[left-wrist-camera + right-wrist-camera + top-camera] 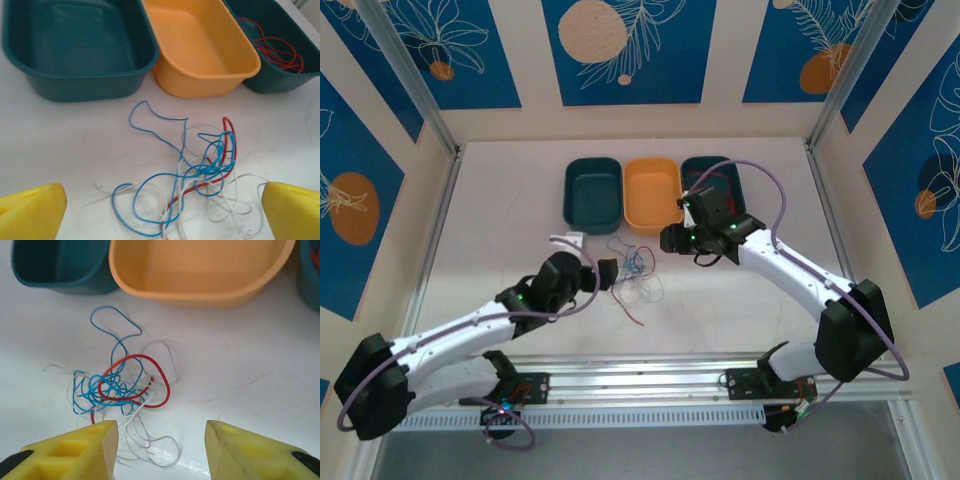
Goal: Untangle the cables
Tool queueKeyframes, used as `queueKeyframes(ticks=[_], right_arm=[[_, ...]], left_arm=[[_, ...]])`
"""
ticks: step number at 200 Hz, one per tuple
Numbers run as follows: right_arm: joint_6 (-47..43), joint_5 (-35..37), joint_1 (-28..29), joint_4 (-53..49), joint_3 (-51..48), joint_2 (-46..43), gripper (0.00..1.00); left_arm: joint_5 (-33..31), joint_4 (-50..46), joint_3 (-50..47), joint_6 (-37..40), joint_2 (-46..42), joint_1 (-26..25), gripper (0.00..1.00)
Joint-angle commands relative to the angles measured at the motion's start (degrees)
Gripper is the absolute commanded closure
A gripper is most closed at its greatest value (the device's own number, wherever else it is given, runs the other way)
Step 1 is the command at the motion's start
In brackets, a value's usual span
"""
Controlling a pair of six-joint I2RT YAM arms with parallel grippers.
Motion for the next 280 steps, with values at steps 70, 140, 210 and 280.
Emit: queueKeyframes(ticks=[70, 140, 210, 280], right_arm=[[4.7, -8.4, -0.9, 8.5, -5.6, 6.2, 0.54], [5.6, -11.5, -2.0, 13.0, -6.7, 10.1, 0.56], [5.4, -13.8, -2.0, 16.6, -5.0, 17.1, 0.6], [5.8, -15.8, -1.7, 18.6, -3.9, 20.7, 0.63]], left_arm=[[19.5, 3.1, 14.7, -3.8, 23.6, 5.9, 0.16], [23.1, 7.6, 15.5, -6.1, 30.6, 7.5, 0.3], [23.7, 8.7, 14.0, -7.0, 31.9, 8.2, 0.47], [26.0, 10.2, 14.0, -6.9, 32.6, 8.4, 0.65]])
